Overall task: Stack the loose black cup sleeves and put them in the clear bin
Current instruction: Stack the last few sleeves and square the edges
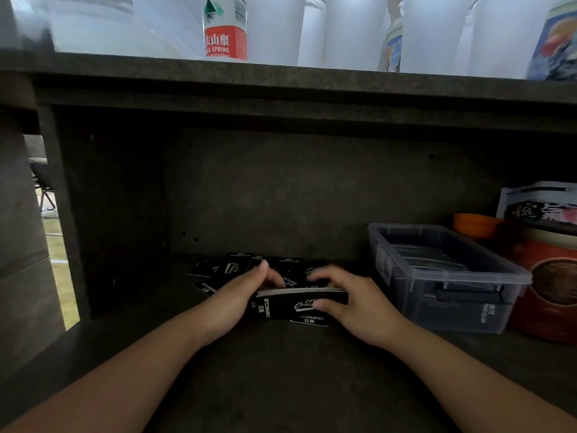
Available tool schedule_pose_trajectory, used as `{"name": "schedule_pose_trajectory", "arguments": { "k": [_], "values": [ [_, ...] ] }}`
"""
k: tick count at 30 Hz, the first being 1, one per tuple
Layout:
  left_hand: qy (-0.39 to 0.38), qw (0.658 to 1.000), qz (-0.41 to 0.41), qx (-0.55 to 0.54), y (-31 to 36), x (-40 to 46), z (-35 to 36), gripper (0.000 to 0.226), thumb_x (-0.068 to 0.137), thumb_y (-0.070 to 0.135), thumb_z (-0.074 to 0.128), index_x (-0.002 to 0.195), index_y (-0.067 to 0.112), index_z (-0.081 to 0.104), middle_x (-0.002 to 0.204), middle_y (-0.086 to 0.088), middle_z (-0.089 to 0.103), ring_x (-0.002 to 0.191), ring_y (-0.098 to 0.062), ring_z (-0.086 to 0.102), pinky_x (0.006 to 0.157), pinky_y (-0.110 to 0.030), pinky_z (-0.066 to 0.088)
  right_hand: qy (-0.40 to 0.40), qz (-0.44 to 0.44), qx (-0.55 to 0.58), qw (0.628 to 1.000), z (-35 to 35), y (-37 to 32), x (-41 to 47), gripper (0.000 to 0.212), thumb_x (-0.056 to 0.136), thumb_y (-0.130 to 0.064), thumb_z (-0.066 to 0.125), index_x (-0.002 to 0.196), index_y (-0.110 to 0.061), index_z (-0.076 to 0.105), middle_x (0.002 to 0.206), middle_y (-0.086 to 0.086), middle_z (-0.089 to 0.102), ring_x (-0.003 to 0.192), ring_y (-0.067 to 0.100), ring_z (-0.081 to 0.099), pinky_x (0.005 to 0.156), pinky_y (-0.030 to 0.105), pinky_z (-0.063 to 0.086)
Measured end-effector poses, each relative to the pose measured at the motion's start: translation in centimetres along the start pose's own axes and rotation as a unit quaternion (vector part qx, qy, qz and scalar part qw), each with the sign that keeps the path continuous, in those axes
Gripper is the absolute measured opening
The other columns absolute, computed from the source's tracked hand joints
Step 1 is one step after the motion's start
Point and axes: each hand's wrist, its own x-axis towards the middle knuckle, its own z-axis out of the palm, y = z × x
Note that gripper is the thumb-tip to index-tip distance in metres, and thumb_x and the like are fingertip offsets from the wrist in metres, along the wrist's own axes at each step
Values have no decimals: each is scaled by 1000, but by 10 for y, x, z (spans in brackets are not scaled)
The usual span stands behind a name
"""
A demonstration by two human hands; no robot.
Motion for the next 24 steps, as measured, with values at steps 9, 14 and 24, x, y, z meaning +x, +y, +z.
{"name": "schedule_pose_trajectory", "arguments": {
  "k": [9,14,24],
  "values": [
    [240,886,-188,350,-31,16,-32,76,88,72,41,148,26,35,152,-5,36,138,-32,30,106,-44,31,14,-4,3,1000,1,-4,1,6,88,-33,65,89,-28,69,87,-16,68,85,-6,61,74,13,47],
    [188,865,-201,419,-34,18,-32,75,83,73,50,145,33,38,149,0,43,137,-28,29,106,-41,30,-1,-10,30,999,-2,-1,2,14,86,-28,69,99,-31,72,95,-19,69,93,-9,61,82,10,45],
    [225,813,-107,526,-29,19,-24,41,92,53,51,125,27,51,121,0,60,120,-20,50,97,-35,36,-4,-6,-33,999,1,2,3,25,90,-28,64,113,-38,64,109,-19,66,101,-8,57,91,18,46]
  ]
}}
